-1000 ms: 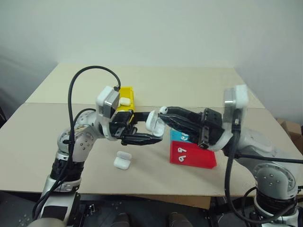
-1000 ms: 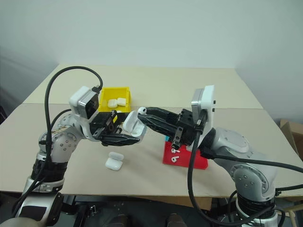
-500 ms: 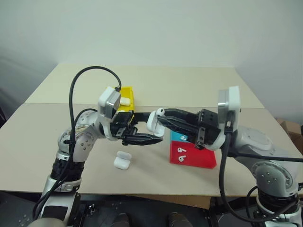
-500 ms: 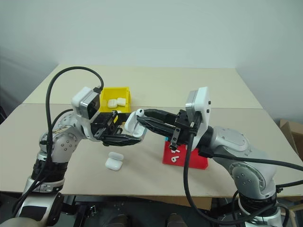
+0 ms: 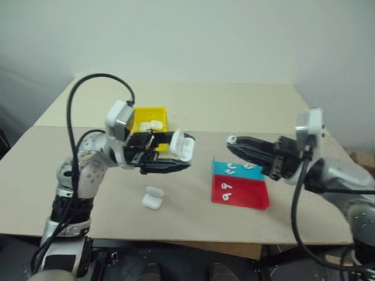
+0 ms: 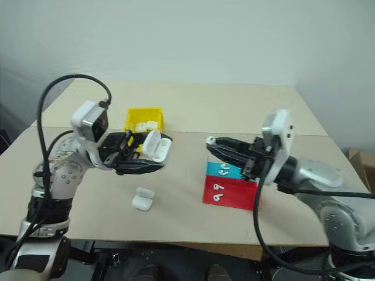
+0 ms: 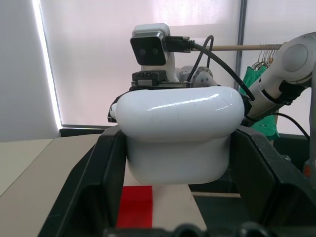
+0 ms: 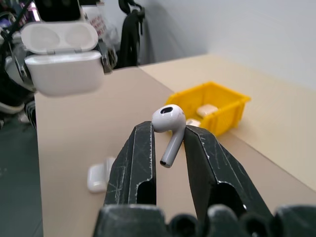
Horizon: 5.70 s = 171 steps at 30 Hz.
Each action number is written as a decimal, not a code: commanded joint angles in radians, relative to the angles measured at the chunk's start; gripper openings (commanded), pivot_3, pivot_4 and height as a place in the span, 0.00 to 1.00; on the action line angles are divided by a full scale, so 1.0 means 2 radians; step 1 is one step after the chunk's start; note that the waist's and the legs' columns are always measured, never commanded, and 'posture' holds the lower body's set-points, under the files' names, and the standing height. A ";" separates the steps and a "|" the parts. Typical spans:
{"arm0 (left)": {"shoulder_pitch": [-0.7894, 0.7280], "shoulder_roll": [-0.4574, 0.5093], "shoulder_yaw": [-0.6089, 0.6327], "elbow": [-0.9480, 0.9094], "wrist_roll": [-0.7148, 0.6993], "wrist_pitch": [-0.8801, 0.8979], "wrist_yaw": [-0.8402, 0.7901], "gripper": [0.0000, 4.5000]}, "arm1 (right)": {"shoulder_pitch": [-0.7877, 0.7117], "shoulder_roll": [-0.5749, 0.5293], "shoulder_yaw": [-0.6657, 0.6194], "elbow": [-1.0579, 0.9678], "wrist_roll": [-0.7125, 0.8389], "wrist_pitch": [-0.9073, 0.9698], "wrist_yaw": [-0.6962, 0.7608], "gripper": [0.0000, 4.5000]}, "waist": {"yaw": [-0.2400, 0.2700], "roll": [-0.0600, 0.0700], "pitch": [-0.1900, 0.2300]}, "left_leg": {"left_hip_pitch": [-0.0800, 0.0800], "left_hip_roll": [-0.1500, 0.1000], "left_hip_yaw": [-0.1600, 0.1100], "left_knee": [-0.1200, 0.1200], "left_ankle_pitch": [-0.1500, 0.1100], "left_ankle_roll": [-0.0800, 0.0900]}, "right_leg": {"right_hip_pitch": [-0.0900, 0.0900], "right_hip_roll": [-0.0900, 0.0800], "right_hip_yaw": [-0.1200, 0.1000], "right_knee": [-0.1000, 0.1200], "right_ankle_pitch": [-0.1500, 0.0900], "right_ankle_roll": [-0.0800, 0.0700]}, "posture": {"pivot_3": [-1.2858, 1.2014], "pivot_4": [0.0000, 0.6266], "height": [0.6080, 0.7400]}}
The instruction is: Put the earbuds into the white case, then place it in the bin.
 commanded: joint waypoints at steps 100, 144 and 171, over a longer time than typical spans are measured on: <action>0.059 0.025 0.027 -0.099 -0.037 -0.003 0.070 0.63 | -0.262 0.017 0.415 0.289 -0.565 0.089 0.310 0.14 | -0.005 0.000 0.000 | 0.000 0.000 0.000 0.000 0.000 0.000 | 0.000 0.000 0.000 0.000 0.000 0.000 | 0.52 0.24 1.00; -0.042 -0.015 -0.012 0.005 -0.002 -0.005 0.017 0.63 | -0.133 0.278 0.042 -0.063 -0.091 0.080 -0.038 0.14 | -0.006 0.001 0.000 | -0.001 0.000 -0.001 0.000 0.000 0.000 | 0.000 0.000 -0.001 0.001 0.000 0.000 | 0.52 0.24 1.00; -0.040 -0.021 -0.005 0.005 0.011 -0.015 0.013 0.63 | -0.122 0.167 0.122 -0.031 -0.126 -0.023 -0.012 0.21 | -0.005 0.001 0.000 | -0.001 0.000 -0.001 0.000 0.000 0.000 | 0.000 0.000 -0.001 0.001 0.000 0.000 | 0.52 0.24 1.00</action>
